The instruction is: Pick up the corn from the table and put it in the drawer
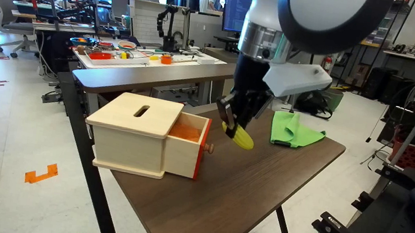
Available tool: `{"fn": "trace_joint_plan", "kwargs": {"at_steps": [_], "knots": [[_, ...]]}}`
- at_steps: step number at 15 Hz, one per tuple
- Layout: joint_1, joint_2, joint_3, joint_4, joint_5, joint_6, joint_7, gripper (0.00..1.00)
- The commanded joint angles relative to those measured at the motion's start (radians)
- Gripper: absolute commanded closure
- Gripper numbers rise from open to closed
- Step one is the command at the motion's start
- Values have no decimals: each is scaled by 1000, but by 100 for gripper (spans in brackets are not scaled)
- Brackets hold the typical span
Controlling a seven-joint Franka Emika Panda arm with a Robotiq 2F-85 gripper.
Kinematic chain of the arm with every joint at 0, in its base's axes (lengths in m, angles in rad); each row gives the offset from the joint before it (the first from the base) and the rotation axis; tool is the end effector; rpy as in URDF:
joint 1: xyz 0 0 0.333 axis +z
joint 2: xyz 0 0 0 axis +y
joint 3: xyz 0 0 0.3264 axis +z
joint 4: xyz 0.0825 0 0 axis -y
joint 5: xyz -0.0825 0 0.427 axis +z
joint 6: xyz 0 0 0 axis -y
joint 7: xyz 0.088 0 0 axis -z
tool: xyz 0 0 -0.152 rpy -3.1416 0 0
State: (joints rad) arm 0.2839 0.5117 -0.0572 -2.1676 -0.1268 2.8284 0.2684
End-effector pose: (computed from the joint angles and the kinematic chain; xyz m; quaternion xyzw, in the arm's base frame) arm 0.5895 0.1385 0.0948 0.9956 0.0426 0.0810 0.0184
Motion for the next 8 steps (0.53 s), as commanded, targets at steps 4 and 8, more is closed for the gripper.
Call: {"fn": "trace_joint_plan", "kwargs": {"at_steps": [4,8], "knots": [[-14,-70,53,31,160,25,121,93],[-10,-40,70,74,217,50,171,93]]}}
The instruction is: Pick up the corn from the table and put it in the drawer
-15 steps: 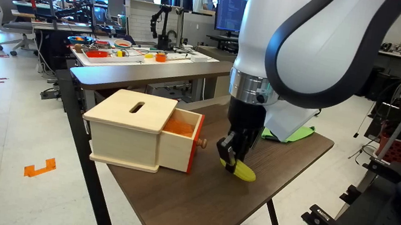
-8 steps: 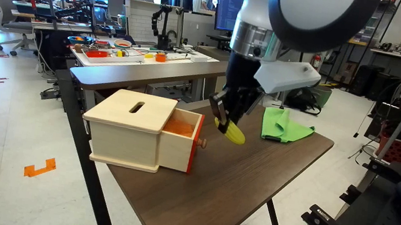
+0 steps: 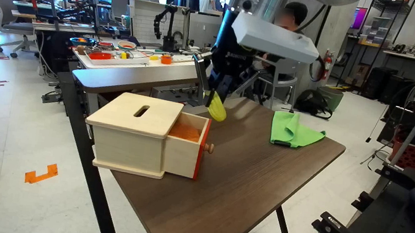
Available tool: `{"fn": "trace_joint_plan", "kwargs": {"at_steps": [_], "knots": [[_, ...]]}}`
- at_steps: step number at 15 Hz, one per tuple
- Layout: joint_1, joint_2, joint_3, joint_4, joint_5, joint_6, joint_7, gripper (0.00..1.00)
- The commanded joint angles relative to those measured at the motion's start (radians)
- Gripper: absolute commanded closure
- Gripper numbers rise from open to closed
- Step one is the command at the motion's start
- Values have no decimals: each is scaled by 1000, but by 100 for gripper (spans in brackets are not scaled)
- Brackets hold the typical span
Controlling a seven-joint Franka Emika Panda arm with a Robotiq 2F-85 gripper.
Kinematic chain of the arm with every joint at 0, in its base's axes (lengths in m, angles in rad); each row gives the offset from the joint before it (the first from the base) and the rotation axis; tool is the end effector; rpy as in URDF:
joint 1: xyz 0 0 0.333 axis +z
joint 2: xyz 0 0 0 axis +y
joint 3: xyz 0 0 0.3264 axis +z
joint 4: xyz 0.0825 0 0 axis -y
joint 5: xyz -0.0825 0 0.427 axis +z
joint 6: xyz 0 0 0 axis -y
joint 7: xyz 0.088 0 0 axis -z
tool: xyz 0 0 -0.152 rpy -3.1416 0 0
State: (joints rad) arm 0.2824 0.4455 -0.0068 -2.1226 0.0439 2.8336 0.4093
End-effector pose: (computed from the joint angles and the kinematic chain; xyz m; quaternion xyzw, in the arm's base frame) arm 0.6171 0.1727 0.1545 -0.9875 0.0855 -0.1220 0.0519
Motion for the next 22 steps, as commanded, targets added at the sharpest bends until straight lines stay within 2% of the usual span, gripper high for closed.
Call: {"fn": "trace_joint_plan", "kwargs": {"at_steps": [1,11,19,20,21,22], "knots": [[-3,40,18,41,50,48,43,93],[29,168,5,125,56,69,94,93],[40,215,5,172,59,66,98,93],[41,219,5,174,58,63,96,88],[46,222,-2,178,54,54,99,49],[46,223,0,179,54,50,97,50]]}}
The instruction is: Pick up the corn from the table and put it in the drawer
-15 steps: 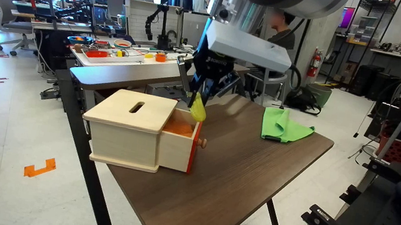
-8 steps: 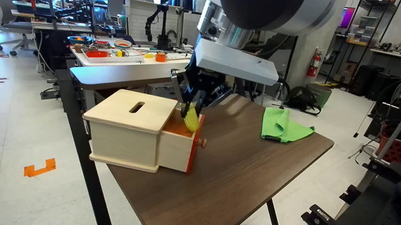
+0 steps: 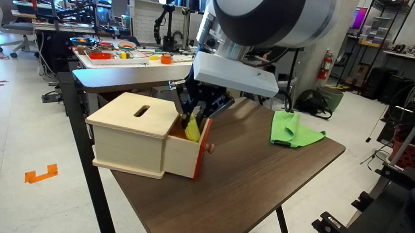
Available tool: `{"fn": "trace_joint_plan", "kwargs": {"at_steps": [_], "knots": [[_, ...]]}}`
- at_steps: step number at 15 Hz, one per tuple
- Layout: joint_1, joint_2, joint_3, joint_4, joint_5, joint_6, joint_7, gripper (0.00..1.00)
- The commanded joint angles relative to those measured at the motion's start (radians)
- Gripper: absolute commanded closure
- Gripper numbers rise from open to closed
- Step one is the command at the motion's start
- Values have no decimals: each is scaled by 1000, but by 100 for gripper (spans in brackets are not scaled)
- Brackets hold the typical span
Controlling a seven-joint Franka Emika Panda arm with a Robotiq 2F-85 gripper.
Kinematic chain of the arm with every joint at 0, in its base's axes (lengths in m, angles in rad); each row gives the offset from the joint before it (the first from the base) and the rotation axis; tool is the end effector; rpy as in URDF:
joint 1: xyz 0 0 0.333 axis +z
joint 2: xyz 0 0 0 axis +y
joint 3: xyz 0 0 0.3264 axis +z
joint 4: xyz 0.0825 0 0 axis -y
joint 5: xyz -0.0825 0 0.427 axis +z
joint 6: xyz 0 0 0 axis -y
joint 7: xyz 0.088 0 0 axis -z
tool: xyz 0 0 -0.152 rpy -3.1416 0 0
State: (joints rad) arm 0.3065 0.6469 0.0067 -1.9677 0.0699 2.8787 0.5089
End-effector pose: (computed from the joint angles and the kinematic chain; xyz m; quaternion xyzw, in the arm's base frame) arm 0.6414 0.2044 0.0923 -0.9827 0.1298 -0.1144 0.0666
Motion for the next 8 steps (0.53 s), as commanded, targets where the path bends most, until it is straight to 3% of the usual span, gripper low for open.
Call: {"fn": "trace_joint_plan", "kwargs": {"at_steps": [1,8], "knots": [[20,21,-12,22,29,9,-5,48],[15,-55,-20,-41,29,36,-10,2]]}}
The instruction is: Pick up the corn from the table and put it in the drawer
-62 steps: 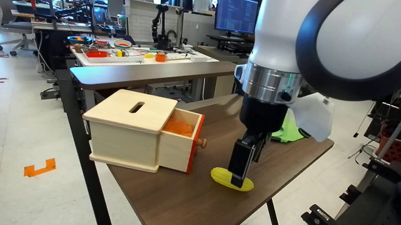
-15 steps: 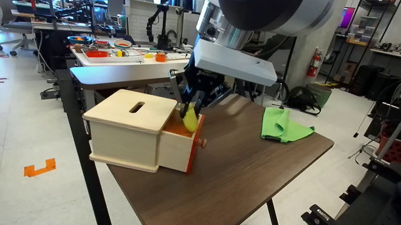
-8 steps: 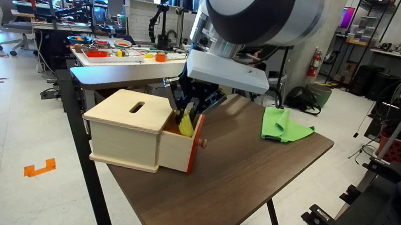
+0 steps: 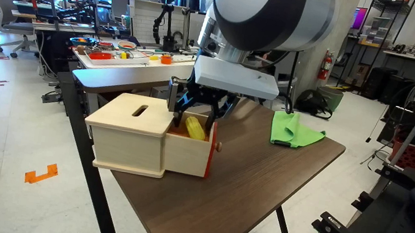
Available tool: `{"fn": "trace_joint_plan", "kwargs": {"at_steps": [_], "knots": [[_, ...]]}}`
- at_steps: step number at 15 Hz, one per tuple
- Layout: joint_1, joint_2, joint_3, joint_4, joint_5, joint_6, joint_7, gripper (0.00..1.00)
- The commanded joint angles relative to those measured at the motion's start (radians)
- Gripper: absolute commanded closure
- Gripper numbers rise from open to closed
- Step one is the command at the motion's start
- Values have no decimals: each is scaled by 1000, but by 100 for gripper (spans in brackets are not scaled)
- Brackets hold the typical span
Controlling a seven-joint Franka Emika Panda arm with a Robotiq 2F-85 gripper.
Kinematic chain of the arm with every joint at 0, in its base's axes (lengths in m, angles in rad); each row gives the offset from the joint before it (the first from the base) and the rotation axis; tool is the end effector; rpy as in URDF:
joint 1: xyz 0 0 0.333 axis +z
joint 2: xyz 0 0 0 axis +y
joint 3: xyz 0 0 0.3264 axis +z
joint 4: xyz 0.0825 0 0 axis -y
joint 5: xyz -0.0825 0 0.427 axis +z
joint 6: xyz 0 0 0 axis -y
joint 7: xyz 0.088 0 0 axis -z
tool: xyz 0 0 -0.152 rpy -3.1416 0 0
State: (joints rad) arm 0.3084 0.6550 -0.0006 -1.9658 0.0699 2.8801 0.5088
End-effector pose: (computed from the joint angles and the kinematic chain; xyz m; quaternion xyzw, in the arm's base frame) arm 0.6416 0.2006 0.0878 -0.9828 0.1315 -0.1134 0.0634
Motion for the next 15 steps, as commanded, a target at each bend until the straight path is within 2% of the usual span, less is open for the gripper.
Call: {"fn": "trace_joint_plan", "kwargs": {"at_steps": [1,2,4,7,12,13,15], "knots": [[11,-79,-13,-57,31,44,-11,1],[9,-88,-13,-66,32,55,-13,4],[8,-111,-22,-92,32,72,-12,0],[7,-162,-29,-121,32,107,-17,0],[-19,-258,-11,-187,23,88,-51,0],[0,-205,-30,-130,17,85,-26,0],[0,-213,-30,-139,16,85,-27,0]]}}
